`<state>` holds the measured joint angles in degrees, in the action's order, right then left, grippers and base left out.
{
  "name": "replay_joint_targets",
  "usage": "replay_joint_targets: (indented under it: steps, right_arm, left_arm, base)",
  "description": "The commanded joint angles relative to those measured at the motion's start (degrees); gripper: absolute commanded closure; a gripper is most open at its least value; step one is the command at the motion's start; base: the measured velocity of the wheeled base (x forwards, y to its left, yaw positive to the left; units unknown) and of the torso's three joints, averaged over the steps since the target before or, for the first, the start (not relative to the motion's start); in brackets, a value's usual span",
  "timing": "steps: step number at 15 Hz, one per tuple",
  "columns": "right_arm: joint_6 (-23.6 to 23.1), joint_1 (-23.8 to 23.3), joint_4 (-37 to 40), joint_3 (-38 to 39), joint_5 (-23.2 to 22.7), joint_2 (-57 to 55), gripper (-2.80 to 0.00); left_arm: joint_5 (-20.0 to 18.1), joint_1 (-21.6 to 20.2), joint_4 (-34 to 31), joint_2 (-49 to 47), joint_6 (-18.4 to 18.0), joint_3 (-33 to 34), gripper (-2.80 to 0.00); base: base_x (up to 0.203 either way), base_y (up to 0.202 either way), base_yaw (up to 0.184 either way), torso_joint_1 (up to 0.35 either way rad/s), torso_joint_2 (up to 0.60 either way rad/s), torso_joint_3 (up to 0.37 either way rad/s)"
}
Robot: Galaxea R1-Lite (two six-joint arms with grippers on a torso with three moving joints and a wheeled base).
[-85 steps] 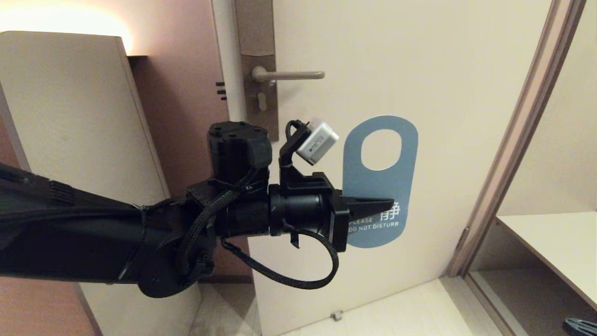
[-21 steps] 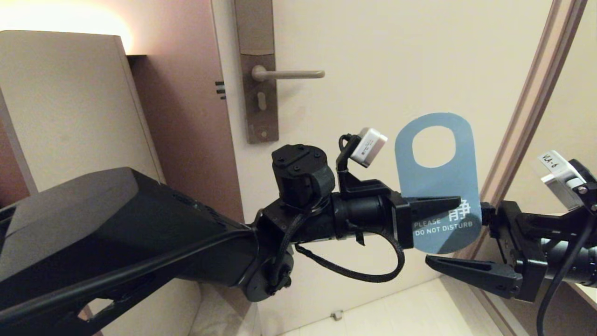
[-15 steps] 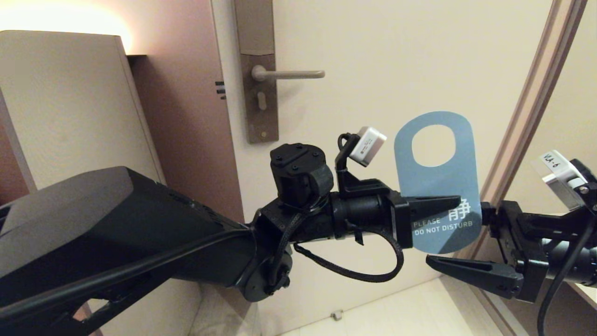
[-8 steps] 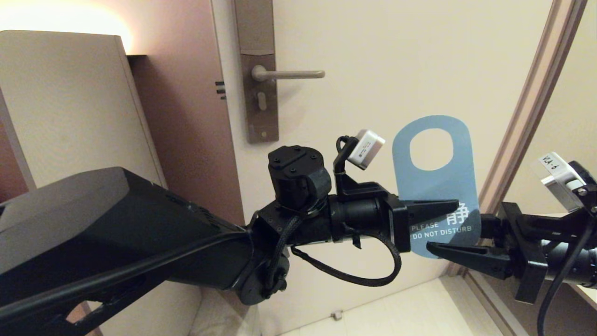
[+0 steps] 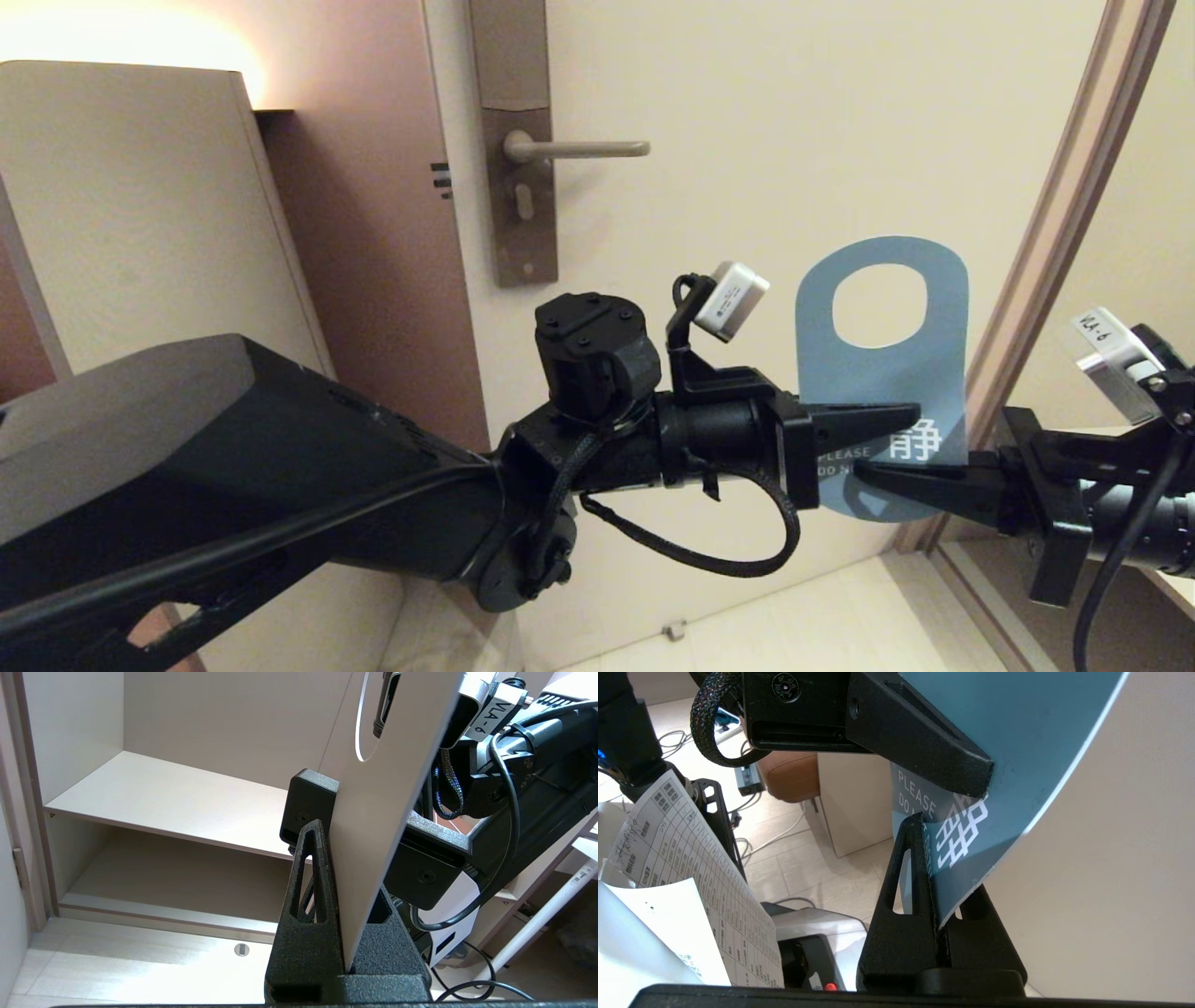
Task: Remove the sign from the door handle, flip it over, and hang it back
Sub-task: Hand it to the other hand
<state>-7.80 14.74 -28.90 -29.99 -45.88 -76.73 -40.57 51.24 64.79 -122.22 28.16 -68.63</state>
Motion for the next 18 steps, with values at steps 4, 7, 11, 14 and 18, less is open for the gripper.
replay_joint_targets:
  steps: [4, 7, 11, 14, 18]
  right_arm:
    - [0.0, 0.0, -0.3, -0.2, -0.3, -0.5, 0.00]
    - [0.0, 0.0, -0.4, -0.2, -0.3, -0.8, 0.00]
    - [-0.2, 0.0, -0.4, -0.2, -0.3, -1.1, 0.00]
    - [-0.2, 0.0, -0.4, -0.1, -0.3, -0.9, 0.00]
    - [-0.2, 0.0, -0.4, -0.1, -0.3, -0.8, 0.00]
  left_arm:
    - [-0.1, -0.2, 0.1, -0.1, 0.1, 0.0, 0.00]
    - [-0.1, -0.2, 0.2, -0.3, 0.0, 0.0, -2.80]
    - [-0.1, -0.4, 0.2, -0.2, 0.2, 0.1, -2.80]
    - [-0.1, -1.3, 0.3, 0.4, 0.1, 1.6, -2.80]
    - [0.0, -2.4, 0.5, 2.3, -0.1, 5.3, -2.80]
  base:
    - [0.000, 0.000, 0.000, 0.000, 0.00, 0.000]
    - [0.000, 0.000, 0.000, 0.000, 0.00, 0.000]
    - [0.000, 0.000, 0.000, 0.000, 0.00, 0.000]
    - [0.000, 0.000, 0.000, 0.000, 0.00, 0.000]
    - [0.000, 0.000, 0.000, 0.000, 0.00, 0.000]
